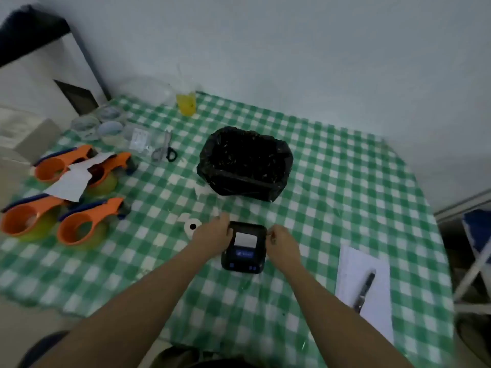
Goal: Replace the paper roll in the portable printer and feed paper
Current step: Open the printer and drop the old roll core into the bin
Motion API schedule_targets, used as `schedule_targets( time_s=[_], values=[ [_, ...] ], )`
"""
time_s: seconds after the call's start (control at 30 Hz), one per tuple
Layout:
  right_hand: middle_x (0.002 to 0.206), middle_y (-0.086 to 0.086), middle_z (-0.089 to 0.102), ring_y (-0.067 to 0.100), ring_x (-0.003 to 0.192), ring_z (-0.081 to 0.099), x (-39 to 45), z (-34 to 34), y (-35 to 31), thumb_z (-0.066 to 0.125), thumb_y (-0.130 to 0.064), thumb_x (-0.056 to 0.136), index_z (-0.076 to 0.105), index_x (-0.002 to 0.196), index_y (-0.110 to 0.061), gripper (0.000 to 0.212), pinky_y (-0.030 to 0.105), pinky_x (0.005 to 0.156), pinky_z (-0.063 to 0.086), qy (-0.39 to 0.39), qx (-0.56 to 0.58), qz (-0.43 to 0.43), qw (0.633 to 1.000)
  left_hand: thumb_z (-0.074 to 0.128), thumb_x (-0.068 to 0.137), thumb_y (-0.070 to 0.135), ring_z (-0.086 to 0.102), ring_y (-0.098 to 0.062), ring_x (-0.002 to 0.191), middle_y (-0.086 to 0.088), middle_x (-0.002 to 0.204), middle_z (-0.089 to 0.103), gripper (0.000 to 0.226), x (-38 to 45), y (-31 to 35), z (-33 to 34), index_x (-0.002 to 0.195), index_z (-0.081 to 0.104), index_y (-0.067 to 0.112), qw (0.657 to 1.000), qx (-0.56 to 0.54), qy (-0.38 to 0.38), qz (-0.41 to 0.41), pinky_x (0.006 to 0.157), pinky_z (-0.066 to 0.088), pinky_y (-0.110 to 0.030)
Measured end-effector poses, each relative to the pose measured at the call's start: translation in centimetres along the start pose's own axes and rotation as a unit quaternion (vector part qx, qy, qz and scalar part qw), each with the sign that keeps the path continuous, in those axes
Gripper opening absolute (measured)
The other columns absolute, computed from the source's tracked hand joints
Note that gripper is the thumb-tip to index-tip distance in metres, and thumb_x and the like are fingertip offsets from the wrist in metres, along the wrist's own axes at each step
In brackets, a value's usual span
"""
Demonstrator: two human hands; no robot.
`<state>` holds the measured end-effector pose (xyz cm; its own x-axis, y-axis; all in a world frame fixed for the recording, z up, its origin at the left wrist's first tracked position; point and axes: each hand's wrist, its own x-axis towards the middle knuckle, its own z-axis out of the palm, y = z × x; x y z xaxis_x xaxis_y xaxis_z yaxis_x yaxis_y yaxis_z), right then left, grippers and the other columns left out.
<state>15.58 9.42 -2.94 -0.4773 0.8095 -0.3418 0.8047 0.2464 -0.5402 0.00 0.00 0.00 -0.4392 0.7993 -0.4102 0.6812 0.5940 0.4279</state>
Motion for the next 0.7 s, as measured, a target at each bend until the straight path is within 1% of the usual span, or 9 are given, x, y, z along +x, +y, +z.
schedule_targets(
  time_s=[0.07, 0.13, 0.2, 0.23, 0.33, 0.43, 0.53, 0.6, 0.7],
  values=[
    [0.094, 0.011, 0.062, 0.023, 0.078, 0.055, 0.2, 0.1, 0.4, 0.05, -0.017, 0.091, 0.057, 0.097, -0.008, 0.013, 0.031, 0.067, 0.043, -0.003, 0.048, 0.048, 0.998, 0.043, 0.093, 0.026, 0.059, -0.039, 0.095, -0.023, 0.109, 0.059, 0.029, 0.0, -0.3, 0.6, 0.111, 0.043, 0.003, 1.0, -0.013, -0.008, -0.023, 0.078, 0.048, -0.045],
    [0.087, 0.007, 0.061, 0.021, 0.077, 0.055, 0.4, 0.2, 0.7, 0.055, -0.018, 0.09, 0.058, 0.096, -0.008, 0.013, 0.031, 0.067, 0.043, -0.02, 0.08, 0.075, 0.994, 0.046, 0.092, 0.026, 0.058, -0.039, 0.101, -0.023, 0.114, 0.057, 0.033, -0.3, -0.6, 1.2, 0.113, 0.044, 0.001, 0.999, -0.023, -0.009, -0.042, 0.084, 0.05, -0.048],
    [0.083, 0.006, 0.061, 0.022, 0.078, 0.058, 0.9, 0.1, 0.8, 0.06, -0.016, 0.087, 0.059, 0.085, -0.01, 0.006, 0.033, 0.071, 0.048, -0.036, 0.11, 0.088, 0.989, 0.047, 0.092, 0.025, 0.057, -0.038, 0.103, -0.024, 0.116, 0.056, 0.035, -0.4, -1.0, 1.8, 0.114, 0.044, -0.001, 0.998, -0.029, -0.016, -0.053, 0.087, 0.049, -0.047],
    [0.081, 0.008, 0.063, 0.024, 0.077, 0.06, 1.2, -0.1, 0.8, 0.061, -0.014, 0.085, 0.059, 0.078, -0.012, 0.007, 0.035, 0.074, 0.052, -0.044, 0.115, 0.09, 0.988, 0.046, 0.092, 0.025, 0.056, -0.038, 0.104, -0.024, 0.117, 0.056, 0.035, -0.4, -1.2, 2.1, 0.115, 0.043, -0.001, 0.997, -0.037, -0.02, -0.058, 0.087, 0.049, -0.046],
    [0.071, 0.011, 0.064, 0.026, 0.07, 0.064, 1.8, -0.6, 0.8, 0.064, -0.006, 0.081, 0.054, 0.061, -0.019, 0.025, 0.041, 0.077, 0.055, -0.066, 0.11, 0.101, 0.987, 0.045, 0.093, 0.025, 0.056, -0.037, 0.106, -0.024, 0.12, 0.055, 0.037, -0.4, -1.6, 2.6, 0.119, 0.042, -0.002, 0.994, -0.061, -0.046, -0.081, 0.087, 0.046, -0.043],
    [0.05, 0.009, 0.055, 0.019, 0.048, 0.055, 2.6, -0.9, 1.0, 0.067, 0.002, 0.076, 0.049, 0.052, -0.011, 0.033, 0.038, 0.066, 0.054, -0.092, 0.152, 0.162, 0.971, 0.045, 0.093, 0.023, 0.059, -0.037, 0.102, -0.025, 0.115, 0.058, 0.035, -0.3, -1.9, 3.1, 0.116, 0.042, -0.003, 0.991, -0.076, -0.066, -0.086, 0.082, 0.046, -0.04],
    [0.033, 0.0, 0.042, 0.016, 0.041, 0.046, 3.3, -1.3, 1.2, 0.069, 0.0, 0.075, 0.039, 0.04, -0.014, 0.048, 0.031, 0.058, 0.046, -0.113, 0.154, 0.185, 0.964, 0.045, 0.093, 0.022, 0.057, -0.03, 0.082, -0.021, 0.096, 0.061, 0.032, -0.4, -2.1, 3.3, 0.115, 0.043, -0.001, 0.989, -0.098, -0.067, -0.087, 0.069, 0.042, -0.035],
    [0.036, 0.003, 0.048, 0.018, 0.044, 0.052, 3.3, -1.5, 1.1, 0.07, 0.0, 0.074, 0.044, 0.04, -0.012, 0.045, 0.032, 0.06, 0.05, -0.117, 0.154, 0.185, 0.963, 0.045, 0.092, 0.021, 0.053, -0.025, 0.074, -0.014, 0.083, 0.055, 0.031, -0.6, -2.3, 3.4, 0.114, 0.044, 0.0, 0.988, -0.112, -0.062, -0.087, 0.066, 0.039, -0.032],
    [0.048, 0.01, 0.053, 0.018, 0.044, 0.056, 3.4, -1.6, 0.8, 0.067, 0.004, 0.075, 0.047, 0.049, -0.009, 0.036, 0.028, 0.053, 0.053, -0.123, 0.161, 0.179, 0.963, 0.045, 0.092, 0.023, 0.052, -0.024, 0.074, -0.011, 0.085, 0.054, 0.029, -0.7, -2.7, 3.5, 0.112, 0.045, 0.002, 0.987, -0.118, -0.058, -0.089, 0.066, 0.04, -0.033]
  ],
)
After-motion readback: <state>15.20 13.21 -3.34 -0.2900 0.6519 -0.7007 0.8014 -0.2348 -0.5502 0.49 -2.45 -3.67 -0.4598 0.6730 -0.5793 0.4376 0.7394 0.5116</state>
